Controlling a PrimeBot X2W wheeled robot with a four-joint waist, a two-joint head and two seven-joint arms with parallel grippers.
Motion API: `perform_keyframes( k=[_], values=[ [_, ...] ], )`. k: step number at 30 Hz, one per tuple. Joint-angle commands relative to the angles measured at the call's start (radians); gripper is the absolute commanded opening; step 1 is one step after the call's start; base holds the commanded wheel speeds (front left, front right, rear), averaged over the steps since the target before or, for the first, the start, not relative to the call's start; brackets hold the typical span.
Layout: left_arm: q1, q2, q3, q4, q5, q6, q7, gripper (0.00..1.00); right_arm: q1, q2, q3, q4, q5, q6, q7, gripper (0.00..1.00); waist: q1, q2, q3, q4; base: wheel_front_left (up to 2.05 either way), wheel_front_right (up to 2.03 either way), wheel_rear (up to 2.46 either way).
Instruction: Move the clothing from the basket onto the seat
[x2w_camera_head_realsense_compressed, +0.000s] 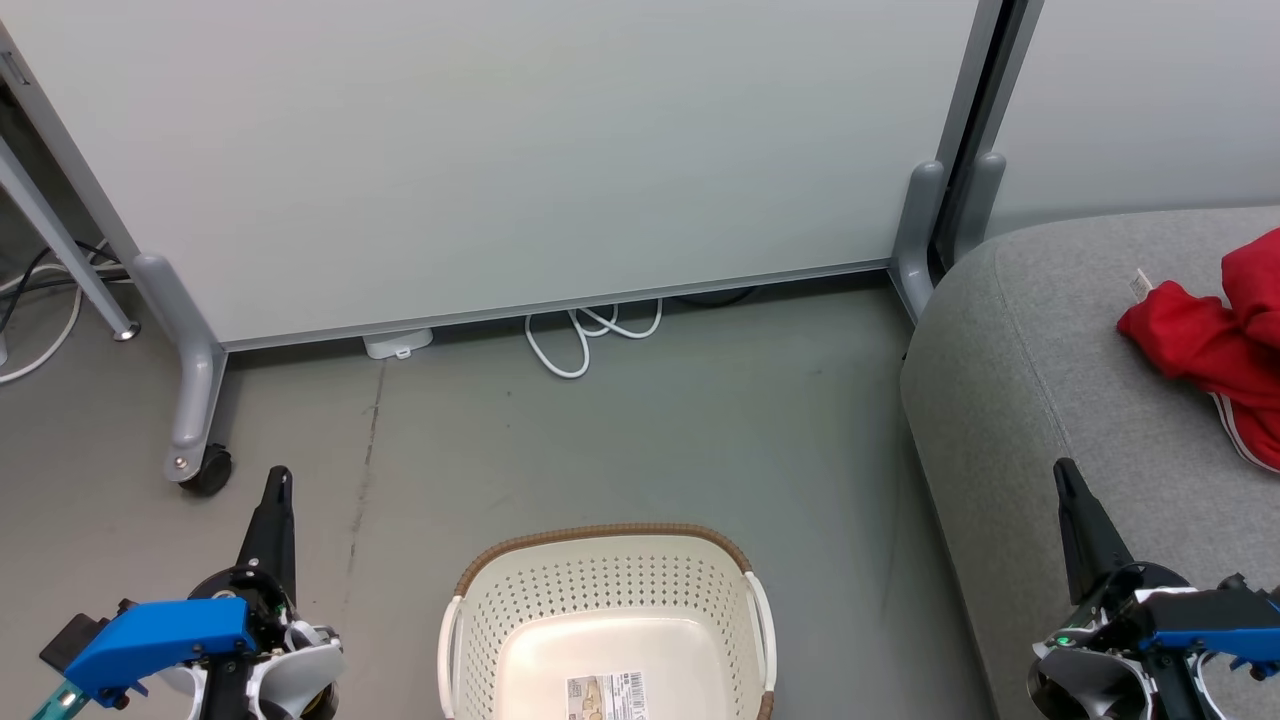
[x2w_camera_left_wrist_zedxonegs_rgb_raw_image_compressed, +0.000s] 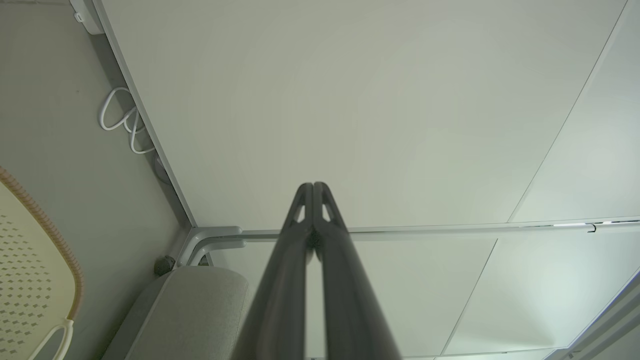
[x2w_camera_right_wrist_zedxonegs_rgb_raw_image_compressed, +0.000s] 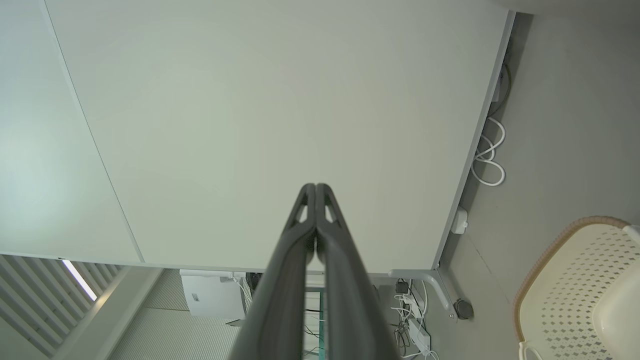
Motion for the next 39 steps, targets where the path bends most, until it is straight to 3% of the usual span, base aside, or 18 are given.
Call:
perform_keyframes(
  k=[1,39],
  values=[
    [-0.01,0.0,0.002,-0.004,-0.002,-0.009,0.004,0.0,-0.01,0.003,-0.002,-0.003,0.002,0.0,0.005,0.0,0.0,0.0,0.0,0.0,0.0,0.0,0.0],
    [-0.01,0.0,0.002,-0.004,-0.002,-0.009,0.004,0.0,-0.01,0.003,-0.002,-0.003,0.003,0.0,0.004,0.0,0.0,0.0,0.0,0.0,0.0,0.0,0.0]
  ],
)
